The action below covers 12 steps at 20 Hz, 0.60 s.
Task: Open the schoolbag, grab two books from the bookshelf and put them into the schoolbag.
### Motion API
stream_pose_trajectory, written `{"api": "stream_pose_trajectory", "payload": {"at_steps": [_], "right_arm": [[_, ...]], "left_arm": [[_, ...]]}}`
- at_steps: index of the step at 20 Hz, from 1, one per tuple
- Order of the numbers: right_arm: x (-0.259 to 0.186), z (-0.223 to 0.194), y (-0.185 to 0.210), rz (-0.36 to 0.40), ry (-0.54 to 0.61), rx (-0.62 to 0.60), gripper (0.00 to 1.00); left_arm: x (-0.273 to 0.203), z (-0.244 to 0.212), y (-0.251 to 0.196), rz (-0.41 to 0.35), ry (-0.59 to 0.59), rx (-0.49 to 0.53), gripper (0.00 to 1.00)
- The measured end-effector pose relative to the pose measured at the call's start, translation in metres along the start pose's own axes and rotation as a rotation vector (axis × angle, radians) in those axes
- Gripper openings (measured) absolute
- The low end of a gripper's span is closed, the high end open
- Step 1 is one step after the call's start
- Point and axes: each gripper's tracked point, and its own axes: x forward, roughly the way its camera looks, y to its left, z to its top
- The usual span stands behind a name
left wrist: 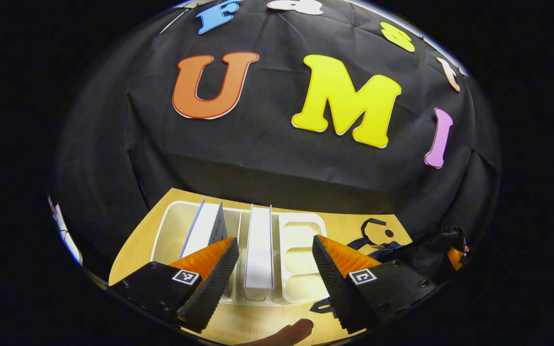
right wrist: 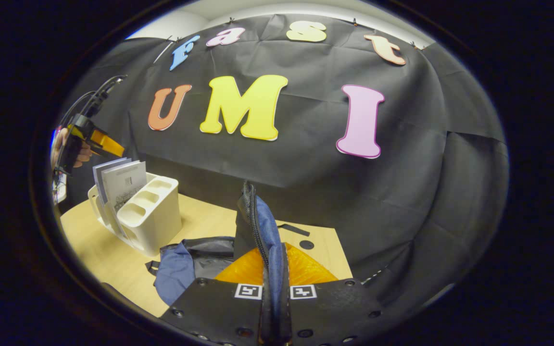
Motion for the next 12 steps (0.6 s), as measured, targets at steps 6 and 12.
{"api": "stream_pose_trajectory", "payload": {"at_steps": [6,12], "right_arm": [[-0.004,-0.01,-0.003,0.007,-0.017,-0.006,0.07],[-0.005,-0.015,-0.005,0.012,-0.036,-0.007,0.06]], "left_arm": [[0.046,-0.011,0.022,0.106,0.169,0.06,0.96],[0.069,-0.035,0.014,0.076,0.359,0.109,0.94]]}}
